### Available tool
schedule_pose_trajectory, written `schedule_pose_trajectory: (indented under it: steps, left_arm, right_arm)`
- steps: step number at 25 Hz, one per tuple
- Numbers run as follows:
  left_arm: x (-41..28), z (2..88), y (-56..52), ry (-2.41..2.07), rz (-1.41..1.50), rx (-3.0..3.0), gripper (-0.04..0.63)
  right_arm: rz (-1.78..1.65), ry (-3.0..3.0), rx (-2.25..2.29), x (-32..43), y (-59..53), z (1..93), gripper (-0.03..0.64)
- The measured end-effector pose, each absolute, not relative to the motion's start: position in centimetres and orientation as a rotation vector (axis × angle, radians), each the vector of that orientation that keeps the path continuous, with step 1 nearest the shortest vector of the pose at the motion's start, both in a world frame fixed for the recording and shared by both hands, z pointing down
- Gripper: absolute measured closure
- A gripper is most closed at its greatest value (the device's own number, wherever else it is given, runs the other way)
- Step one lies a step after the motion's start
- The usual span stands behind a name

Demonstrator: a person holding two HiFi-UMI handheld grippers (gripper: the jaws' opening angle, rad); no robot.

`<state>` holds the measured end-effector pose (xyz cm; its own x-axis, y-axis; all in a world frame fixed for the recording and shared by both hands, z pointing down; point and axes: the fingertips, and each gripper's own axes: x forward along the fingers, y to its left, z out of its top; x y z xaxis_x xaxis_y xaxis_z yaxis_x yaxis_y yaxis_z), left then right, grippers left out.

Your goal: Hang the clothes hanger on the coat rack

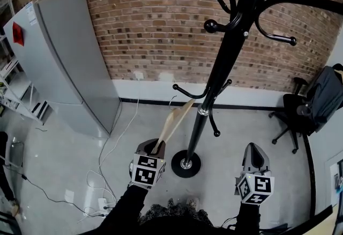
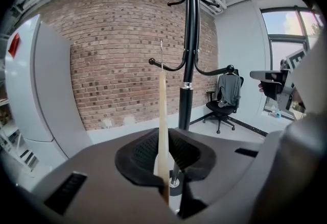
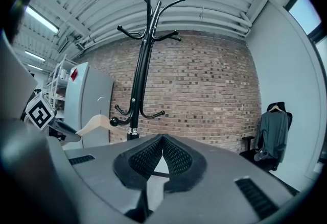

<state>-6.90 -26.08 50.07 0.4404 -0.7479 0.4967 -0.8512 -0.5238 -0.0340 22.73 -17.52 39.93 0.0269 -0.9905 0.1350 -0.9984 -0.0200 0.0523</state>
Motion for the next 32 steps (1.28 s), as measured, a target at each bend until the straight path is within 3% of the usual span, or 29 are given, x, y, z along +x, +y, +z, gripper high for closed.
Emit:
schedule_pose_trajectory:
  steps: [15, 32]
  left_arm:
    - [-1.5, 50.7, -32.2, -1.432, 0.707, 2.503, 0.537]
    - [-1.4, 55.9, -31.3, -1.368, 0.845, 2.445, 0.537]
  right_arm:
    - [0.115, -2.123, 2.117, 26.0, -21.1, 41.0, 0.607]
    - [0.159, -2.142, 2.084, 25.7, -22.0, 42.6, 0.607]
